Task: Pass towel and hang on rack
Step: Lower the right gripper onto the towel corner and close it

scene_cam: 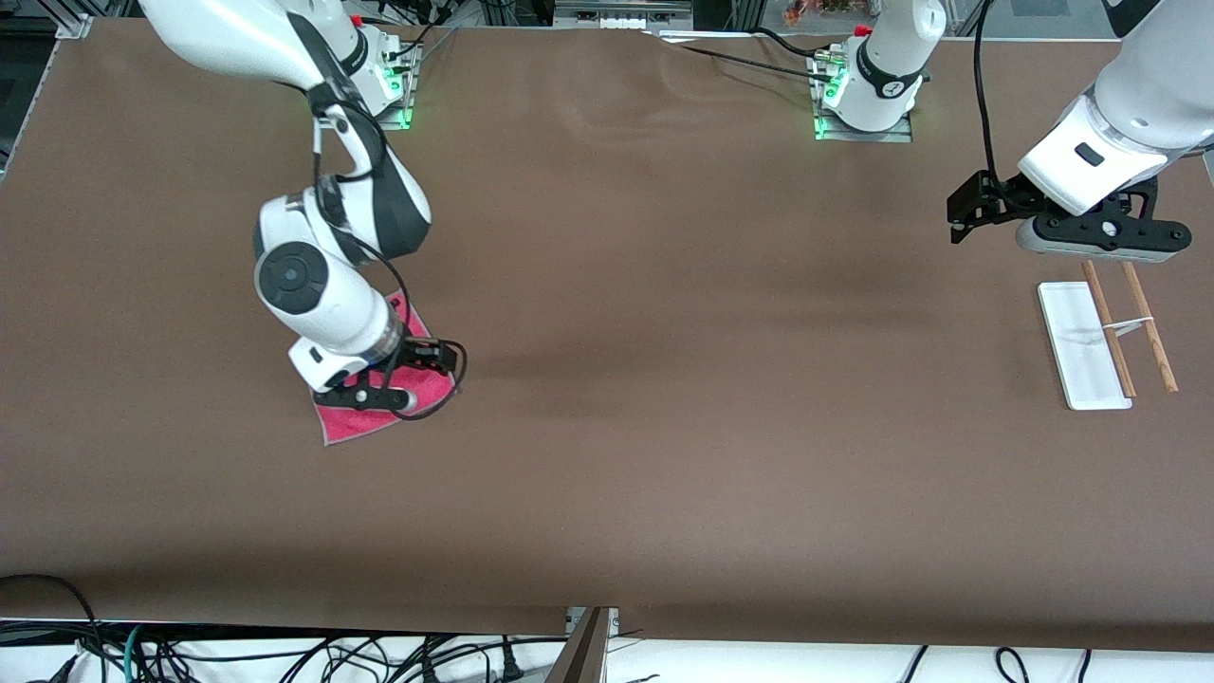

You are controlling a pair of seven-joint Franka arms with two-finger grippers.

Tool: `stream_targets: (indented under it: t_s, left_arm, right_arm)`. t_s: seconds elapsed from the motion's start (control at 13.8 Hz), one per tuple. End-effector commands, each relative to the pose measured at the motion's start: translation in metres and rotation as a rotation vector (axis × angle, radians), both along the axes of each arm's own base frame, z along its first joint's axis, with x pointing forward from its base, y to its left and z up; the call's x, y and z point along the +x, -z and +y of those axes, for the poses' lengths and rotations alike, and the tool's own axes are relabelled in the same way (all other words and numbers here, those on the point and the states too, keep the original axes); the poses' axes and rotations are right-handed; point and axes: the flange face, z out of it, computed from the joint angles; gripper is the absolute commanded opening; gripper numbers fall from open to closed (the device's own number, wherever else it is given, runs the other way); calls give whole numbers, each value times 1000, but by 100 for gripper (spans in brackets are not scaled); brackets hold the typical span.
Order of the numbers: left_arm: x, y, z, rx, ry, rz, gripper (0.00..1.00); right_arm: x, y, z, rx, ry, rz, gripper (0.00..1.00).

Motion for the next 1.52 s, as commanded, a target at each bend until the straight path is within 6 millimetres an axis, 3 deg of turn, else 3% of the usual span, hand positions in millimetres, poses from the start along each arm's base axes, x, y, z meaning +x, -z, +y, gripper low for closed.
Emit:
stream_targets:
  t_s: [0.0, 0.36, 0.8, 1.23, 1.45]
  left_arm:
    - [-4, -5, 0, 16, -5, -1, 100]
    - [-3, -5, 1, 16, -7, -1, 100]
    - [-4, -5, 0, 16, -5, 1, 100]
    - [-4, -5, 0, 16, -5, 1, 100]
    - [-4, -5, 0, 16, -5, -1, 100]
  right_arm:
    - [11, 31, 11, 23, 42, -31, 100]
    - [7, 82, 11, 17, 48, -24, 98]
    - [-6, 111, 2, 8, 51, -17, 91]
    - [-12, 121, -1, 4, 47, -19, 85]
    - [-12, 122, -1, 3, 45, -19, 71]
